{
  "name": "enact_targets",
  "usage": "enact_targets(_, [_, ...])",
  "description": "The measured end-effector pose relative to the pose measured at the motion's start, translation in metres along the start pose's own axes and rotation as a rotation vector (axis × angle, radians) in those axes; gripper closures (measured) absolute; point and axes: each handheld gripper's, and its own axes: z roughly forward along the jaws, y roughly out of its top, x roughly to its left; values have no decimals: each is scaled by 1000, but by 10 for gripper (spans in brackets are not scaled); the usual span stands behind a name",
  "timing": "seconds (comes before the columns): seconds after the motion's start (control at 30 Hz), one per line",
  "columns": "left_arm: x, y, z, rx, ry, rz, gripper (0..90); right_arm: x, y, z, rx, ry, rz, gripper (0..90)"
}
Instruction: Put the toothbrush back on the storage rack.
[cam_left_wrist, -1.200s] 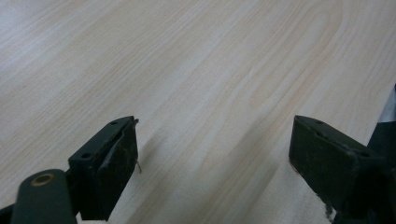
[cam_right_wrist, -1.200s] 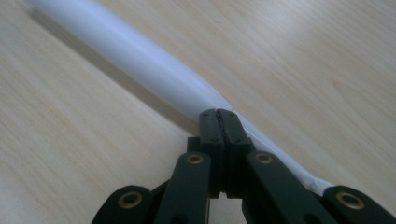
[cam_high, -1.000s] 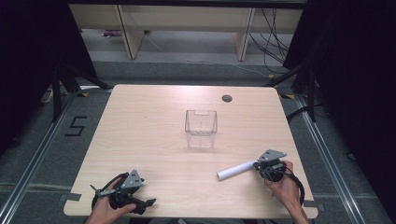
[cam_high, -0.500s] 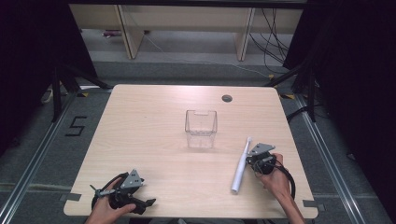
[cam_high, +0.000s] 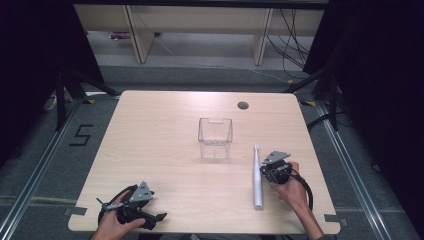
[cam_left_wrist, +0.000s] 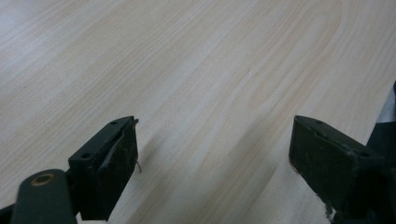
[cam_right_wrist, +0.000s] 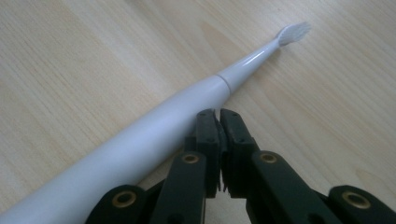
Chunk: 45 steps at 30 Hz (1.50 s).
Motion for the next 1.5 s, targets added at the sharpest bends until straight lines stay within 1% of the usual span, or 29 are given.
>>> enact_targets(0.17, [0, 0, 0, 1, -1, 2, 152, 1, 2, 2, 6, 5, -3, 871])
enact_targets(0.2, [0, 0, 0, 2, -1, 2, 152, 0, 4, 4, 6, 9, -23, 869])
enact_targets(0.27, [0, 0, 0, 0, -1, 1, 152, 1, 5, 5, 8, 6, -26, 868])
enact_targets(0.37, [0, 0, 0, 0, 0, -1, 152, 2, 6, 5, 15, 6, -15, 862])
enact_targets(0.43, [0, 0, 0, -1, 1, -1, 153, 2, 7, 6, 21, 6, -26, 848])
enact_targets(0.5, [0, 0, -1, -1, 2, 1, 152, 1, 7, 7, 29, 14, -19, 812])
enact_targets(0.6, [0, 0, -1, -4, 2, -1, 152, -4, 7, 3, 25, 19, 2, 748])
enact_targets(0.63, [0, 0, -1, -5, -5, -4, 152, -5, 7, 1, 20, 10, 21, 719])
enact_targets(0.67, [0, 0, -1, -6, -4, -3, 152, -5, 7, 1, 20, 10, 21, 719])
enact_targets(0.7, [0, 0, -1, -5, -4, -3, 152, -8, 10, -5, 17, 13, 44, 671])
enact_targets(0.77, [1, 1, -2, 4, 2, 2, 152, -9, 14, -11, 21, 5, 65, 584])
enact_targets(0.8, [1, 1, -2, 3, -2, 2, 152, -8, 17, -13, 25, 4, 96, 552])
enact_targets(0.83, [1, 1, -2, 3, -2, 2, 153, -8, 17, -13, 25, 4, 96, 552])
enact_targets(0.87, [1, 1, -1, -3, -3, 10, 153, -9, 20, -15, 31, 17, 115, 531])
enact_targets(0.93, [1, 1, -2, 2, 0, 10, 153, -8, 28, -16, 46, 48, 139, 473])
enact_targets(1.03, [1, 1, -2, 3, -2, 12, 153, -3, 39, -16, 87, 56, 86, 439])
enact_targets(1.07, [1, 1, -2, 2, -2, -1, 153, 2, 46, -15, 116, 86, 94, 430])
enact_targets(1.1, [1, 1, -2, 2, -2, -1, 153, 2, 46, -15, 116, 86, 94, 430])
enact_targets(1.13, [2, 1, -2, 2, -1, 12, 153, 4, 49, -14, 125, 97, 103, 424])
enact_targets(1.17, [1, 1, -2, 4, 3, 8, 153, 5, 54, -11, 155, 106, 89, 435])
enact_targets(1.2, [1, 1, -2, 1, 6, 1, 153, 7, 56, -10, 177, 105, 91, 457])
enact_targets(1.23, [1, 1, -2, 2, 6, 1, 153, 7, 56, -8, 195, 109, 66, 456])
enact_targets(1.27, [1, 1, -2, 4, 5, 4, 153, 8, 57, -7, 234, 118, 76, 449])
enact_targets(1.3, [1, 1, -2, 5, 4, 4, 153, 7, 57, -4, 249, 116, 60, 450])
enact_targets(1.33, [1, 1, -2, 5, 4, 4, 153, 7, 57, -4, 249, 116, 60, 450])
enact_targets(1.37, [1, 0, -2, 4, 5, 3, 153, 7, 58, -3, 270, 120, 68, 452])
enact_targets(1.4, [2, 1, -2, 7, 7, 18, 153, 6, 58, -2, 277, 120, 68, 453])
enact_targets(1.43, [2, 1, -2, 5, 6, 13, 153, 5, 57, 0, 281, 120, 57, 456])
enact_targets(1.5, [2, 1, -2, 5, 5, 13, 153, 6, 57, 1, 306, 116, 87, 455])
